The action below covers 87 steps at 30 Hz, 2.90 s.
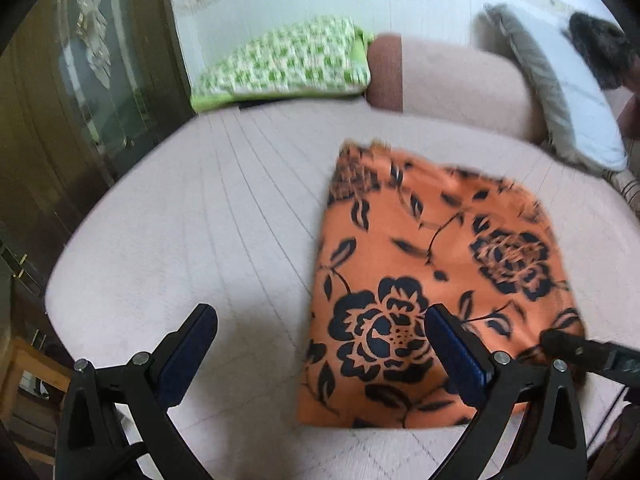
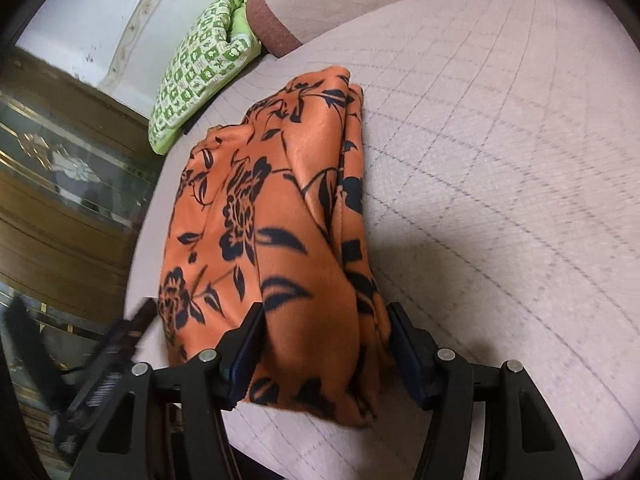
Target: Fold small clothes
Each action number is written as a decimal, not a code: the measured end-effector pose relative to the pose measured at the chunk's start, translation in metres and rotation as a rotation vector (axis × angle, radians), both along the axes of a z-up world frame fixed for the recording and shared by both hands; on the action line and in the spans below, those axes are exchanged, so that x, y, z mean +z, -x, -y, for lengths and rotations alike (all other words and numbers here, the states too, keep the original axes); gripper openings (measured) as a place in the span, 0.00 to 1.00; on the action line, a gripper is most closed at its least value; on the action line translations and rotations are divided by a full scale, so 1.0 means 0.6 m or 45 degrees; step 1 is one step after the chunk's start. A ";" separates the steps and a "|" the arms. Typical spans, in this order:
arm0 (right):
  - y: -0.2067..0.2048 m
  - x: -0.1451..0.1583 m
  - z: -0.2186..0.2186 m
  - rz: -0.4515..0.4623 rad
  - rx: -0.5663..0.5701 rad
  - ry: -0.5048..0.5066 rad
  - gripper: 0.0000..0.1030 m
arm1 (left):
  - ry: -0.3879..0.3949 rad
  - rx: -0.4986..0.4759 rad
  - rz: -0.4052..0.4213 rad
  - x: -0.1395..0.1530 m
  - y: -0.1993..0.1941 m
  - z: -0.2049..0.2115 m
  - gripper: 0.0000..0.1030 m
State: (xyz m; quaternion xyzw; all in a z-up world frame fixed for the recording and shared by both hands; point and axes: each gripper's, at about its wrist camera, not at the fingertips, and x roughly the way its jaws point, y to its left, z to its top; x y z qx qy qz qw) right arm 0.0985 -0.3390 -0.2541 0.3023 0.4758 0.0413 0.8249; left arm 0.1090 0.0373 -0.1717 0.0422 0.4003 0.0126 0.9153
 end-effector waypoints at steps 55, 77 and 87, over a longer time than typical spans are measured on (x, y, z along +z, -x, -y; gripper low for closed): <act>0.202 0.294 -0.119 0.735 0.107 0.452 0.62 | -0.126 0.055 0.368 0.315 0.187 0.001 1.00; 0.173 0.294 -0.166 0.699 0.157 0.507 0.62 | -0.011 0.026 0.323 0.302 0.151 -0.037 1.00; 0.150 0.305 -0.190 0.680 0.166 0.553 0.62 | 0.035 0.049 0.289 0.294 0.113 -0.066 1.00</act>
